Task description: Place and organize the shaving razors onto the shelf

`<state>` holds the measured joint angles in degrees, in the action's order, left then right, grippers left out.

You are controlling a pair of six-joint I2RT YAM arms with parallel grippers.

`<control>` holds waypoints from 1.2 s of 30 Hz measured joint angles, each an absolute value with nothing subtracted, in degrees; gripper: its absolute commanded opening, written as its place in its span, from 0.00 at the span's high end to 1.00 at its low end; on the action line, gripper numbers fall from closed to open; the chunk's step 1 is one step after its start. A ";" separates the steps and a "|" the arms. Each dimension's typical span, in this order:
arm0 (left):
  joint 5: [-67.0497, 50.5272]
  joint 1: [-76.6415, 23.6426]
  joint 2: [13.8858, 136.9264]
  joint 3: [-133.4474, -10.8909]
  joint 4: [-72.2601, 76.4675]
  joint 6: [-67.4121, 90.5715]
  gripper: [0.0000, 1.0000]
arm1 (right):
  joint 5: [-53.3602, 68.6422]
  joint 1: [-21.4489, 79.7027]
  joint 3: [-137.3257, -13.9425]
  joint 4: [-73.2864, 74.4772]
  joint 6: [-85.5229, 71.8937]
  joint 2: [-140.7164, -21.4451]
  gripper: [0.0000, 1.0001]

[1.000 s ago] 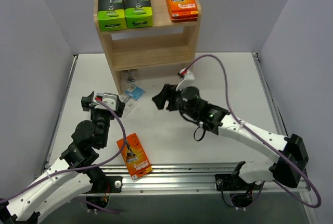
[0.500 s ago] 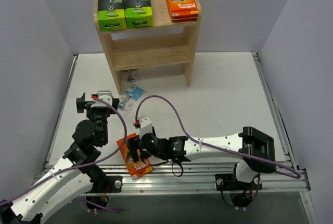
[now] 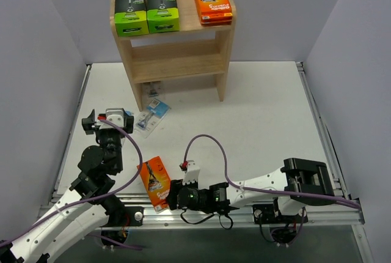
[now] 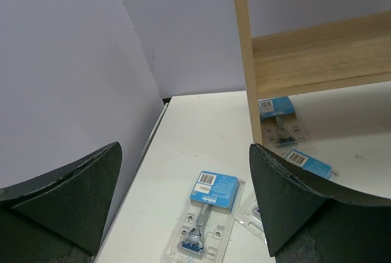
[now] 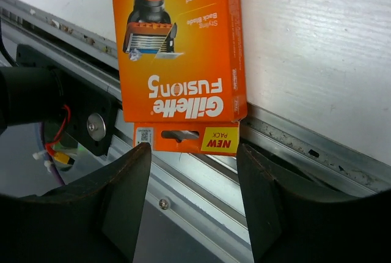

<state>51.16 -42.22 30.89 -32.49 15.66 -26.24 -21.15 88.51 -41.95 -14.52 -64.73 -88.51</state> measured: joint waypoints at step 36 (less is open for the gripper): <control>50.09 -42.22 29.34 -33.91 12.88 -22.65 0.06 | -20.47 88.18 -34.35 -22.76 -80.84 -87.42 0.55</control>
